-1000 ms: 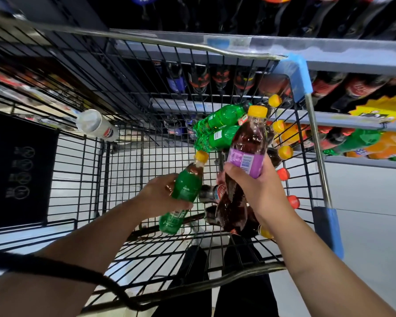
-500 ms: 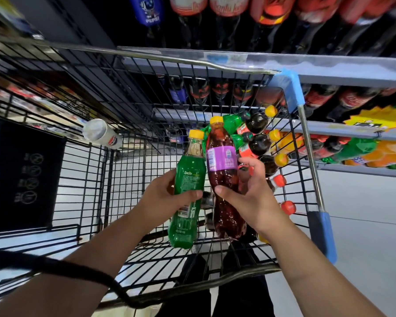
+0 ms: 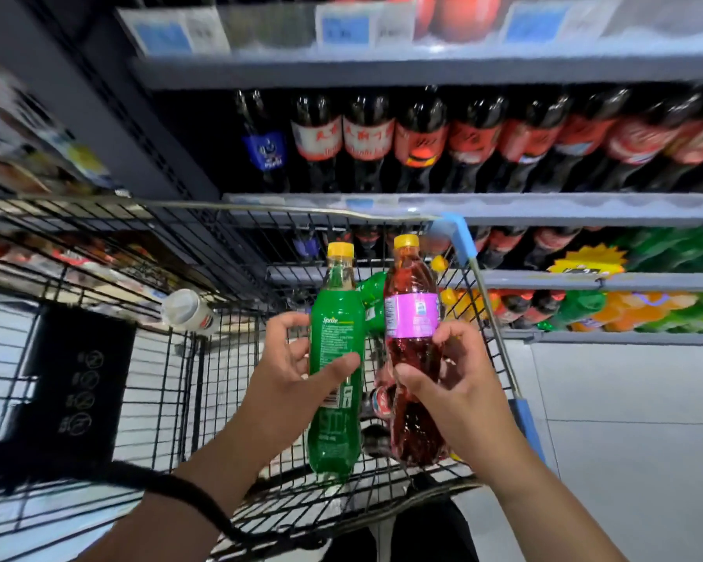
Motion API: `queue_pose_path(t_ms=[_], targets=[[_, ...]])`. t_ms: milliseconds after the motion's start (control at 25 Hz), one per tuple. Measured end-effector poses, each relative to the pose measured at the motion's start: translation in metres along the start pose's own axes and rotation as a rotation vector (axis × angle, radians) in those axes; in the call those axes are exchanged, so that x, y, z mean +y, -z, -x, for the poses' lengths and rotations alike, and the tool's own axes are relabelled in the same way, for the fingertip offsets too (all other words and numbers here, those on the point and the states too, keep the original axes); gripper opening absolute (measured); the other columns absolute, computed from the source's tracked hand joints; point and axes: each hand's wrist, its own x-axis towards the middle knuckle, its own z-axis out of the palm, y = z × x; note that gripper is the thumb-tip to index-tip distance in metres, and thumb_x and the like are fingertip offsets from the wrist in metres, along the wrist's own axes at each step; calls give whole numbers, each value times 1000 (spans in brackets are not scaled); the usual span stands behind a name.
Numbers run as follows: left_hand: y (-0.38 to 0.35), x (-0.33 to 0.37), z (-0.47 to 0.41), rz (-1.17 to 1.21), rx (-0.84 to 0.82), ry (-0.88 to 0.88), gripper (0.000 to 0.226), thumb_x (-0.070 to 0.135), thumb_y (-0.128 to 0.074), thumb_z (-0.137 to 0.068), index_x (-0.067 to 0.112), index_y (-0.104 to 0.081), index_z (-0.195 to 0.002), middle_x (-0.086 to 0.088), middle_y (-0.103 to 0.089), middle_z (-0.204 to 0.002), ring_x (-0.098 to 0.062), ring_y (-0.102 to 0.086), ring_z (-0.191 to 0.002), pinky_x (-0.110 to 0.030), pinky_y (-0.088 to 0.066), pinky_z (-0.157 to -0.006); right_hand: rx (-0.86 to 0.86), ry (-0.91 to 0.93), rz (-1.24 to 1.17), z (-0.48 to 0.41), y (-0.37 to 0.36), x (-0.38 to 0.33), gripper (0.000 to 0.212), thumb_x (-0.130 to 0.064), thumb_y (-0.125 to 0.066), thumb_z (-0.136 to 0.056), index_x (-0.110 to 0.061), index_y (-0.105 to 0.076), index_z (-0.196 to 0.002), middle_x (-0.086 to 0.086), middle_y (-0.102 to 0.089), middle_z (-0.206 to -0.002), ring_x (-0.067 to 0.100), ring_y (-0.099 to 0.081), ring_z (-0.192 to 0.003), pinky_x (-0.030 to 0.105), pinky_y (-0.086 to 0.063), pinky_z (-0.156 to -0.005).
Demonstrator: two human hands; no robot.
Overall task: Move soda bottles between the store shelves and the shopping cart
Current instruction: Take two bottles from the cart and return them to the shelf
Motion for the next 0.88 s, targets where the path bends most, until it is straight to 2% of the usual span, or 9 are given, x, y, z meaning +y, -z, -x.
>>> queue_pose_path(t_ms=[80,200,320,360,440,560,640,800,880], targets=[[-1,23,7,39,-18,-63,69,42,-87,-75,31,-40,-125,-2,-76,-112,-19,-74,-99,-33,-60,-77,46,80,-32,8,1,-28,44,-8,-82,-82,-32,-48,-97,6,-69,-103,17,-69,-83,39,-60,-73],[-2,62,18,116,-74,-127,60,47,-72,-77,37,-44,-129,7,-74,-116,-13,-73,-102,-27,-60,-75,79,149,-88,23,1,-76,45,4,-76,-84,-30,-49,-94,0,-70,-100,12,-67,-80,43,-58,-73],[-12,102,25,171,-117,-152,55,59,-62,-78,44,-50,-130,5,-71,-121,-17,-71,-107,-41,-59,-86,77,210,-95,39,4,-118,46,3,-77,-84,-31,-47,-92,-8,-71,-93,14,-69,-78,36,-60,-71],[-16,115,26,203,-134,-168,53,58,-62,-78,44,-53,-128,4,-72,-119,-18,-72,-104,-41,-60,-82,76,238,-79,45,6,-131,45,-2,-79,-84,-30,-46,-94,-7,-72,-92,16,-70,-77,36,-61,-71],[-25,137,28,271,-173,-201,53,54,-69,-78,44,-55,-128,2,-74,-114,-20,-74,-98,-36,-61,-72,85,288,-45,55,10,-154,47,-17,-84,-77,-31,-44,-97,-4,-73,-88,16,-69,-75,36,-61,-70],[-43,170,34,205,-265,-280,79,49,-93,-61,51,-50,-127,1,-74,-117,-26,-73,-103,-47,-61,-79,114,381,-17,66,28,-182,49,-29,-83,-70,-33,-43,-98,-10,-70,-90,9,-67,-78,32,-58,-72],[-60,190,37,131,-250,-374,87,43,-94,-55,55,-46,-127,4,-74,-114,-20,-74,-102,-42,-60,-81,103,436,17,71,46,-200,49,-34,-82,-72,-35,-43,-101,-12,-68,-94,9,-68,-83,31,-57,-74],[-113,231,45,97,-237,-527,87,44,-96,-50,43,-53,-126,6,-75,-112,-13,-73,-99,-24,-58,-74,15,550,-37,85,97,-232,38,-30,-77,-82,-34,-46,-102,-14,-69,-99,8,-69,-86,26,-56,-75],[-146,246,50,119,-232,-559,89,44,-97,-45,36,-57,-125,3,-75,-111,-15,-73,-98,-22,-57,-73,14,567,-88,92,128,-241,29,-24,-73,-83,-33,-50,-98,-12,-68,-97,11,-67,-85,25,-55,-72]])
